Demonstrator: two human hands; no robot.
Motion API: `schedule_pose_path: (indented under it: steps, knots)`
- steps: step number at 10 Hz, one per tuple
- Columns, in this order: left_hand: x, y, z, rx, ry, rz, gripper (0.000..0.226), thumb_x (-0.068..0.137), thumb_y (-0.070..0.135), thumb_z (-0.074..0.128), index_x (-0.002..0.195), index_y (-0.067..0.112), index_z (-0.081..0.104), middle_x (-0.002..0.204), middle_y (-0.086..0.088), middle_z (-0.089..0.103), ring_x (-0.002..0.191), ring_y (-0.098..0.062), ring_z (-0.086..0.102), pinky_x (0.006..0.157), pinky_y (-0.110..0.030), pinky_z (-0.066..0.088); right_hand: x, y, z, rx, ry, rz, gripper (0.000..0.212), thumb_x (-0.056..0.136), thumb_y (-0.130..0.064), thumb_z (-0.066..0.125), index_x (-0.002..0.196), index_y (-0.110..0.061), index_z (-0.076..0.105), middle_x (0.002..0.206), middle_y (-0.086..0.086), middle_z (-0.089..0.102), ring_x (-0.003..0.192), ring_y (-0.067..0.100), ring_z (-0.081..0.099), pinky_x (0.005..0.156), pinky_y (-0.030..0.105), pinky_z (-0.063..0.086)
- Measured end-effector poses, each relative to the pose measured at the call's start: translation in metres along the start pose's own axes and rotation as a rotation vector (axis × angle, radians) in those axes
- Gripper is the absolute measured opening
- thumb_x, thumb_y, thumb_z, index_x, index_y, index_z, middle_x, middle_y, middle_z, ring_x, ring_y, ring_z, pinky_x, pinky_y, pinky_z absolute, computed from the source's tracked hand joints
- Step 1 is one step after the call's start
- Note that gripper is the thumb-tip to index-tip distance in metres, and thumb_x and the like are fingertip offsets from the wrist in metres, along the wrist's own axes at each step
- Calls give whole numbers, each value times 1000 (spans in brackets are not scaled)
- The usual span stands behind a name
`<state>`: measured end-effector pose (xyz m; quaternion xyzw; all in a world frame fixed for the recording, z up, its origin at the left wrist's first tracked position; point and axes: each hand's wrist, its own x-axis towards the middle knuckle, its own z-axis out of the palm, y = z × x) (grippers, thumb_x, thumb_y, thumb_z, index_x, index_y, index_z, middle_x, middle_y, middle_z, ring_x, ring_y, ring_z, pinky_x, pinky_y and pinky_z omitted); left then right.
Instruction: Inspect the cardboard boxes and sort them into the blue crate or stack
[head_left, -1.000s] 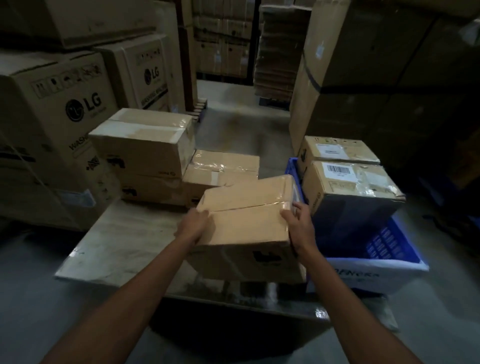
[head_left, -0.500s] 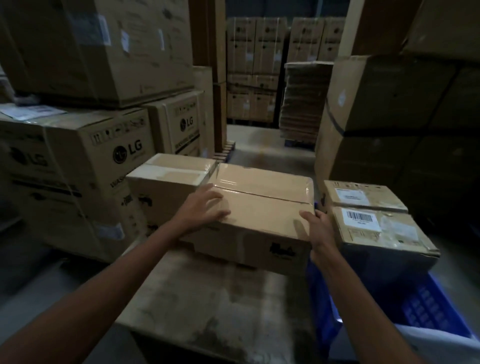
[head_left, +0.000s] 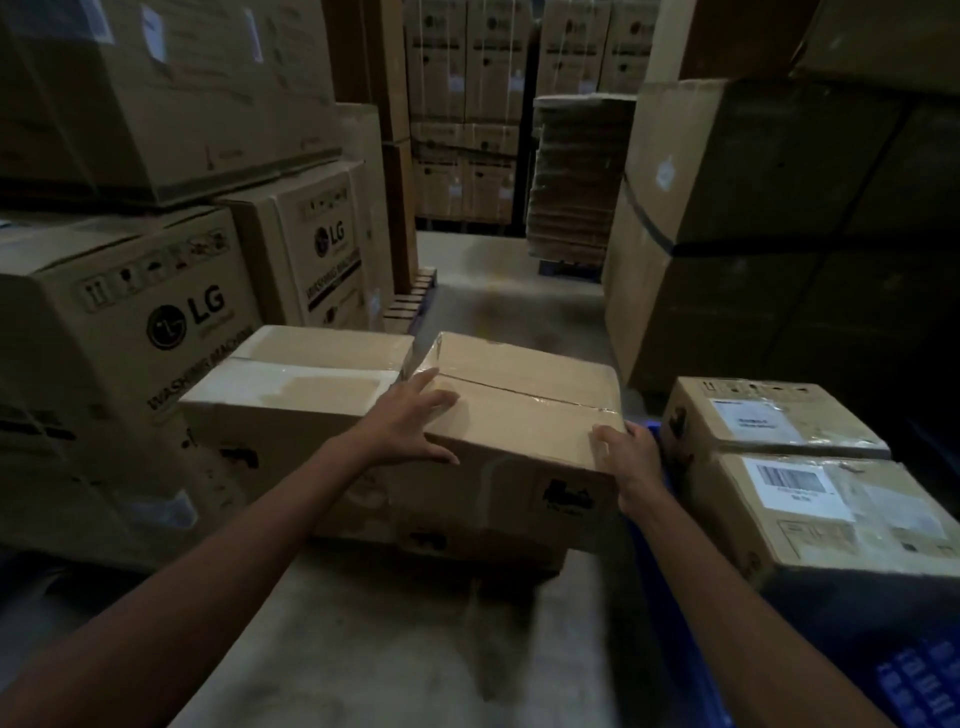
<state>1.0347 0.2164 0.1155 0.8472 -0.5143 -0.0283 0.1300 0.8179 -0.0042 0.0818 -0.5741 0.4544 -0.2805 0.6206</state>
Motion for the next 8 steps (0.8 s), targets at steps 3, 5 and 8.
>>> schedule_pose_path:
  steps: [3, 5, 8]
  knots:
    - [40, -57, 32, 228, -88, -19, 100, 72, 85, 50, 154, 36, 19, 164, -8, 12, 146, -38, 21, 117, -64, 16, 44, 5, 44, -169, 80, -106, 49, 97, -20, 61, 144, -16, 49, 133, 5, 58, 104, 15, 53, 71, 26, 46]
    - [36, -63, 49, 293, 30, 24, 103, 73, 92, 22, 155, 30, 22, 164, -11, 14, 151, -39, 6, 118, -66, 12, 42, 3, 49, -642, 134, -324, 53, 97, -31, 56, 147, -20, 43, 143, 7, 52, 123, 25, 53, 99, 45, 48]
    - [33, -57, 45, 201, -6, -5, 98, 81, 89, 3, 156, 29, 21, 166, -11, 12, 153, -31, 5, 120, -63, 11, 34, 12, 81, -1364, -141, -669, 54, 101, -57, 19, 143, -27, 36, 160, 6, 34, 150, 34, 24, 119, 59, 23]
